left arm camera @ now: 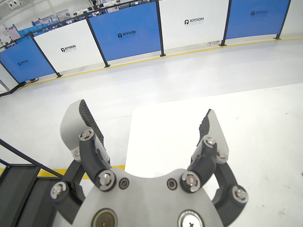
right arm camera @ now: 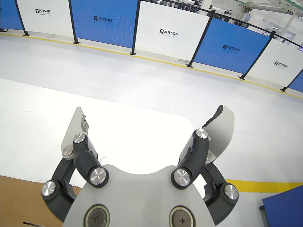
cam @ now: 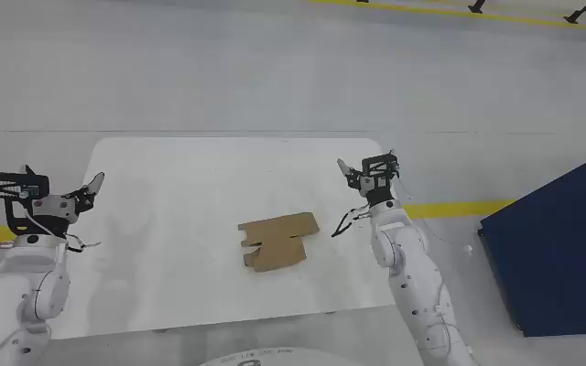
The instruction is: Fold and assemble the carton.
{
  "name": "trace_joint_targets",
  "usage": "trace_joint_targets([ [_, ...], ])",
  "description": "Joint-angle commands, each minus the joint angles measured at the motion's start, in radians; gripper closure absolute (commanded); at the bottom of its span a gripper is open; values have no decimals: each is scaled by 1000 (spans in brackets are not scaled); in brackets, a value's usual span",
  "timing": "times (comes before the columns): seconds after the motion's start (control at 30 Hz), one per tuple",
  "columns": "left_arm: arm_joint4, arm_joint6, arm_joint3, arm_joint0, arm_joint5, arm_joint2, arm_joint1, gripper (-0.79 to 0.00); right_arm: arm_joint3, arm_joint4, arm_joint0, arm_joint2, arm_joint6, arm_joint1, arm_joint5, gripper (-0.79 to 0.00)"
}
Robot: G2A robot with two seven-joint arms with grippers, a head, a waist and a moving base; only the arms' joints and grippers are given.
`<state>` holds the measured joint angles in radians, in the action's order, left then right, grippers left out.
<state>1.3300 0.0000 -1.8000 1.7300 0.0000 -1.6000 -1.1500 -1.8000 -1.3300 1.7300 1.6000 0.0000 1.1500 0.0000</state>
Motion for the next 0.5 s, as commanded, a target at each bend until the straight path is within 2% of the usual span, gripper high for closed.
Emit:
trace_joint_targets([
  [0.0,0,0,0,0,0,0,0,-784,0,0,0,0,0,0,0,-785],
  [0.07,0,0,0,0,0,0,0,-785,13,-20,1,-4,17,-1,-4,-785],
  [0.17,0,0,0,0,0,0,0,-785,46,-185,-37,-63,99,-5,-46,-785],
  [0.3,0,0,0,0,0,0,0,-785,124,-308,-68,-132,72,-4,-74,-785],
  [0.47,0,0,0,0,0,0,0,-785,146,-333,-84,-149,55,-2,-65,-785],
])
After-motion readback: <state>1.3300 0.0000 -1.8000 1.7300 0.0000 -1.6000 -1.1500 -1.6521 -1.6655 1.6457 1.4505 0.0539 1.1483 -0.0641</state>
